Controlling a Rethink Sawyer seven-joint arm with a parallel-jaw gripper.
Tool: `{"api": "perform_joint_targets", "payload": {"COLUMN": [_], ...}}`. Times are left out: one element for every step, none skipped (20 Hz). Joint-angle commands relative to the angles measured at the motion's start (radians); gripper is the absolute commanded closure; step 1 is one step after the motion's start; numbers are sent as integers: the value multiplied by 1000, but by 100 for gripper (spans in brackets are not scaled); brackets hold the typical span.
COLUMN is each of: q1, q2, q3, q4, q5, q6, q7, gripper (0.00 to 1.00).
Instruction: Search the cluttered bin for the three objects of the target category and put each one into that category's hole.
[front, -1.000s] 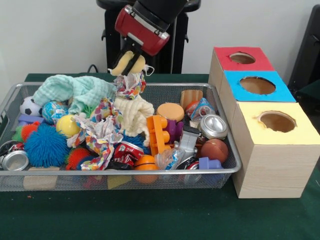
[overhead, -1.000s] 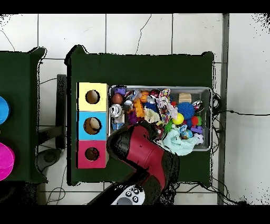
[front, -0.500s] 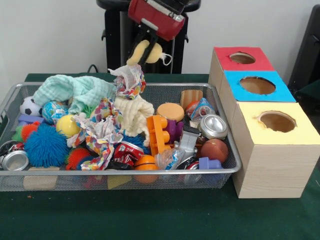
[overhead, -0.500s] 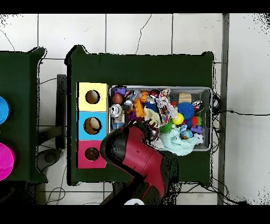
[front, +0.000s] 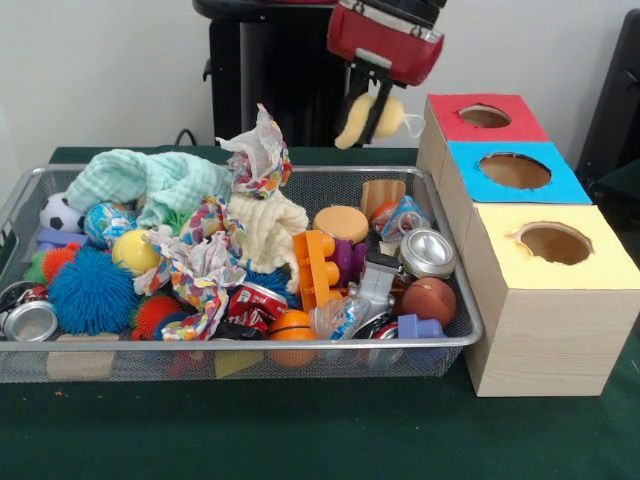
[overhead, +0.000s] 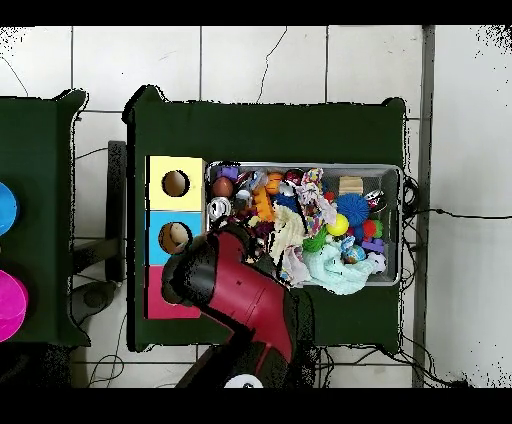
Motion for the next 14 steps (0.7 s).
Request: {"api": "perform_joint_targets", "payload": {"q1": [22,40,43,56,71,85,98,116,144,163,179,195,210,225], "q2": [-4,-1,-5,-2,1,5,10,19,31,41,46,52,52,53], "q3": [156,143,143,138,126,113,96,69,44,25,5,-13,-31,-48], "q4": [113,112,123,128,130,132,130,123,117,108,103,93,90,86], "q5": [104,115,123,132,135,137,136,130,126,122,114,105,94,82], "q6": [23,35,39,49,65,80,103,137,167,197,218,241,257,273], "q7": [360,374,380,391,402,412,422,435,457,474,485,495,499,503], "gripper": [100,100,100,100,100,100,100,100,100,100,100,100,100,100]}}
